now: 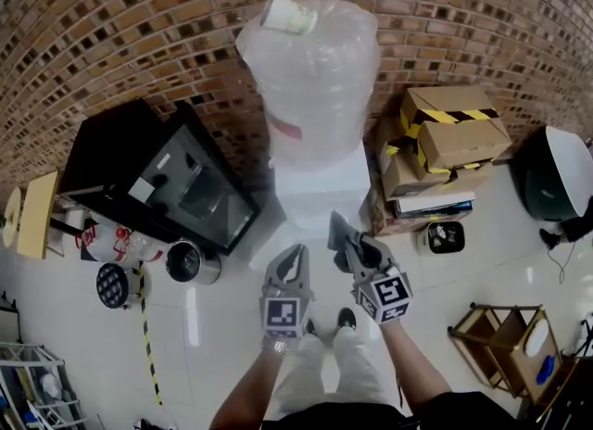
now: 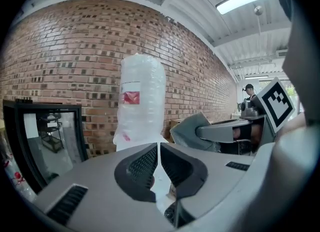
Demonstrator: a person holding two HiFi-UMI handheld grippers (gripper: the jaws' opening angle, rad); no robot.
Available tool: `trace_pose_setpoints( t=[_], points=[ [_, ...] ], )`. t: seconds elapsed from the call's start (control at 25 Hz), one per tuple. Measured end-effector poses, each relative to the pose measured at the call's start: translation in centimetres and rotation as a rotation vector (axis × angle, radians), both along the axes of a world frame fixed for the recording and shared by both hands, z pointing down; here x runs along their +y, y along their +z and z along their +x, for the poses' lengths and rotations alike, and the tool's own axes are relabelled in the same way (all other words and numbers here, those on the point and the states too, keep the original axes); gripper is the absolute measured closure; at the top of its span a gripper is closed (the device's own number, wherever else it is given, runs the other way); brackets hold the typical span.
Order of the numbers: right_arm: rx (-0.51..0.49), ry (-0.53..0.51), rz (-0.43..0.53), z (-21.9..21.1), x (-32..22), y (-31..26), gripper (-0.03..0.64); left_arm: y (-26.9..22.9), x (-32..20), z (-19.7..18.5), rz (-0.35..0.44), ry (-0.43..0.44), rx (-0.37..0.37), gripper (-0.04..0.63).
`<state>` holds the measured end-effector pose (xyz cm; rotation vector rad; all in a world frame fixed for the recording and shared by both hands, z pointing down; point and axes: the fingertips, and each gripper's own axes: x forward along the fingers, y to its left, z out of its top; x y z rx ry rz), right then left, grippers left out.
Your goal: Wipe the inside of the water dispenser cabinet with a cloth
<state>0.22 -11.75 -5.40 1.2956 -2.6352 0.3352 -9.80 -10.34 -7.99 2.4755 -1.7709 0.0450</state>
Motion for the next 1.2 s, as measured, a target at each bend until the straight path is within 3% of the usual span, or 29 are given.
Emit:
trace_pose_setpoints(
  t=[0.16, 0.28, 0.56, 0.72, 0.88, 1.04, 1.2],
  points=[
    [-0.001, 0.015, -0.023, -0.3, -1.2, 5.7, 0.592, 5.0, -1.1, -0.7, 0.002, -0.023, 0.008, 0.582],
    [-0.007, 0.010, 0.007, -0.8, -2.4, 13.2, 0.592, 12.7, -1.6, -0.4, -0.023, -0.004, -0.016, 0.581],
    [0.127, -0.126, 0.053, -1.1, -6.5, 39.7, 0.592, 36.2, -5.8, 1.1, -0.026, 0.098, -0.094, 0.575],
    [0.129, -0.173, 0.055, -2.2, -7.9, 53.3, 0.592, 47.6, -7.6, 1.4, -0.046, 0.133, -0.049, 0.574],
    [0.133, -0.173, 0.089, -3.1, -12.1, 63.6, 0.592, 55.8, -10.1, 1.1, -0.028, 0.123, -0.028, 0.574],
    [0.122, -0.139, 0.135, -3.9, -16.5, 70.0, 0.592, 61.3, -11.1, 1.1, 0.013, 0.117, -0.050, 0.574],
    [0.138, -0.131, 0.203, -5.6, -20.5, 72.3, 0.593, 64.0, -11.9, 1.8, 0.030, 0.127, -0.053, 0.574]
  ],
)
